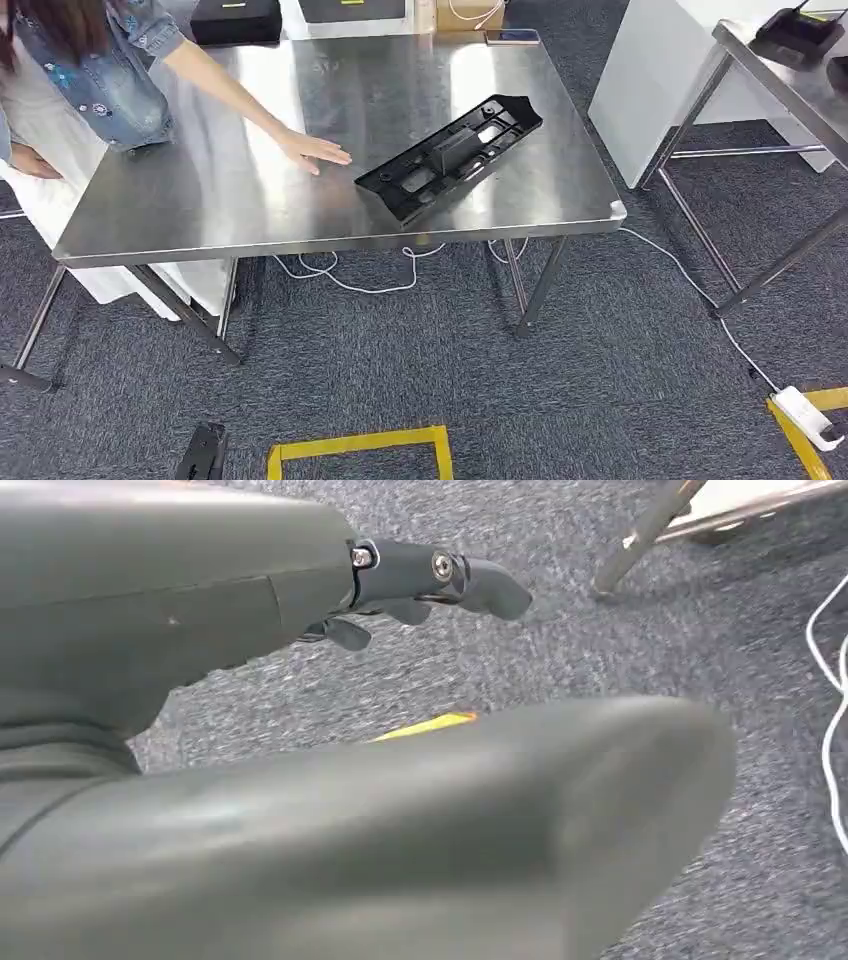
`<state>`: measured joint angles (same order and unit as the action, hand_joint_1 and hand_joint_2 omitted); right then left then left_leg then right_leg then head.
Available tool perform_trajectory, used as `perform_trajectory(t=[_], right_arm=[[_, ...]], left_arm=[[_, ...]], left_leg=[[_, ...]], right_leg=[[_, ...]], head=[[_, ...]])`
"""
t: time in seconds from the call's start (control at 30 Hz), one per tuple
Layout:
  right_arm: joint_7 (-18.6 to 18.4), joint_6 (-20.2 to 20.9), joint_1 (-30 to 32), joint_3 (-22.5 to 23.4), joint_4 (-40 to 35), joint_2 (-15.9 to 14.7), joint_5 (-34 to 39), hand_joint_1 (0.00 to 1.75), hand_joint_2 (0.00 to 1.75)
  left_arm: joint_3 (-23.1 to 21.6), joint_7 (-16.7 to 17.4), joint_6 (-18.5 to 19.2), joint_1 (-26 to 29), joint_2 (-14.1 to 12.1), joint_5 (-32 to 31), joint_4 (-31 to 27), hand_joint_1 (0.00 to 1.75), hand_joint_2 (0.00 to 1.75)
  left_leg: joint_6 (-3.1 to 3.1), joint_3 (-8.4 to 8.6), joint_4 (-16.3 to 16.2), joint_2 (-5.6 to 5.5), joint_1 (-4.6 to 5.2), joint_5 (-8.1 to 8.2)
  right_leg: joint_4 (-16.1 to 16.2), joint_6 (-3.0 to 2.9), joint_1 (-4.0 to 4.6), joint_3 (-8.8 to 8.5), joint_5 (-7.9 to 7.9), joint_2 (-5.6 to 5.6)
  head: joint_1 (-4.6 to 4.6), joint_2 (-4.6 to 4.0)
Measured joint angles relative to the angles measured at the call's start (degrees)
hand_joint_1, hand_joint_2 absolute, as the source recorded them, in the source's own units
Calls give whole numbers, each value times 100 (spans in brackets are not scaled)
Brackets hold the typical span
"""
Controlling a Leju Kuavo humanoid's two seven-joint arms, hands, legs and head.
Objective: Take the parts from the cabinet and place them on the table.
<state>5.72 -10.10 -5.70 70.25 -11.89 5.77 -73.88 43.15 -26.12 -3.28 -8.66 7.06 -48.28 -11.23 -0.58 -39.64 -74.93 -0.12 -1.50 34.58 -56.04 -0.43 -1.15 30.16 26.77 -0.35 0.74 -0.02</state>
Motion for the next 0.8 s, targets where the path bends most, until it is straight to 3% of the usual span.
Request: perform_trajectory(t=[0.03,0.1,0.13,0.17,0.23,0.27,0.3,0.33,0.37,0.4,0.43,0.47,0.5,0.57,0.6,0.63,0.67,0.7,0.77,0.8], right_arm=[[-2,2,4,0,2,0,0,0,0],[-4,2,2,2,13,2,13,0,0],[-6,2,1,4,18,2,22,0,0],[-9,2,-7,7,22,4,33,0,0],[-33,15,-15,28,26,7,46,0,0],[-72,26,-8,37,28,9,52,0,0],[-144,39,1,42,31,0,52,0,0],[-195,72,1,44,33,-7,52,0,0],[-221,100,2,44,35,-13,52,0,0],[-216,140,-1,48,35,-31,52,0,0],[-188,164,-2,50,37,-44,52,0,0],[-172,192,-3,52,37,-57,52,0,0],[-173,214,-4,55,37,-65,52,0,175],[-175,269,-5,55,39,-98,33,0,175],[-175,284,-11,55,39,-112,31,0,175],[-179,295,-24,57,39,-114,31,0,175],[-179,297,-53,57,37,-122,33,0,175],[-181,297,-51,57,39,-133,35,0,175],[-183,301,-45,63,44,-136,35,0,175],[-186,301,-34,66,46,-136,35,0,175]], left_arm=[[-7,4,0,-2,2,-18,0,0,0],[-20,20,-2,-22,2,-26,0,0,0],[-35,22,-2,-45,2,-29,0,0,0],[-44,24,-2,-47,7,-33,0,0,0],[-48,35,-2,-47,17,-35,0,0,0],[-55,35,-2,-51,19,-35,0,0,0],[-70,35,-2,-58,41,-42,2,0,0],[-81,37,-2,-81,55,-55,2,0,0],[-87,44,-9,-94,55,-55,2,0,0],[-90,48,-11,-94,59,-53,2,0,0],[-92,48,-11,-94,61,-55,2,0,0],[-92,48,-9,-93,63,-55,2,0,0],[-98,48,-6,-93,72,-59,2,0,0],[-125,48,0,-93,74,-79,2,0,0],[-136,48,4,-96,76,-90,2,0,0],[-138,48,11,-102,79,-94,2,0,0],[-140,46,18,-103,83,-103,0,0,0],[-142,46,20,-109,92,-114,2,0,0],[-149,42,20,-118,105,-123,2,0,0],[-149,42,20,-101,105,-129,2,0,0]], left_leg=[[-1,198,223,1,-7,-155],[13,888,1216,2,-31,-481],[41,1106,1598,-9,-26,-366],[81,1089,1601,-19,8,-440],[130,1027,1594,-14,54,-467],[193,1008,1611,-12,76,-512],[281,957,1691,11,17,-613],[319,887,1694,24,47,-684],[385,807,1693,30,43,-746],[393,718,1693,31,54,-813],[397,633,1689,37,57,-875],[388,544,1685,48,58,-944],[380,455,1685,58,57,-1010],[341,299,1682,64,50,-1139],[311,222,1682,63,43,-1209],[280,178,1677,61,42,-1269],[229,136,1668,58,69,-1328],[189,144,1699,67,67,-1413],[137,139,1752,61,57,-1545],[89,122,1760,45,56,-1592]], right_leg=[[-47,17,-2,64,-13,0],[-168,35,-9,174,-22,2],[-211,61,4,235,-33,0],[-239,109,41,268,-68,2],[-227,221,25,304,-143,3],[-194,292,27,313,-192,6],[-227,331,81,349,-182,8],[-350,307,28,444,-6,19],[-609,240,26,568,283,18],[-1050,194,11,693,610,21],[-1463,188,1,804,834,21],[-1804,234,1,857,934,21],[-1935,305,0,811,884,21],[-1544,464,-18,418,525,21],[-1077,512,-34,70,376,21],[-586,504,-54,-290,381,21],[59,437,15,-718,568,28],[104,326,62,-643,572,65],[61,265,89,-553,512,70],[89,181,49,-497,445,63]], head=[[-2,0],[-4,0],[-13,0],[5,2],[2,2],[13,0],[9,0],[-4,2],[57,0],[66,2],[61,0],[68,0],[63,0],[66,0],[59,0],[72,2],[81,0],[35,2],[35,0],[24,0]])
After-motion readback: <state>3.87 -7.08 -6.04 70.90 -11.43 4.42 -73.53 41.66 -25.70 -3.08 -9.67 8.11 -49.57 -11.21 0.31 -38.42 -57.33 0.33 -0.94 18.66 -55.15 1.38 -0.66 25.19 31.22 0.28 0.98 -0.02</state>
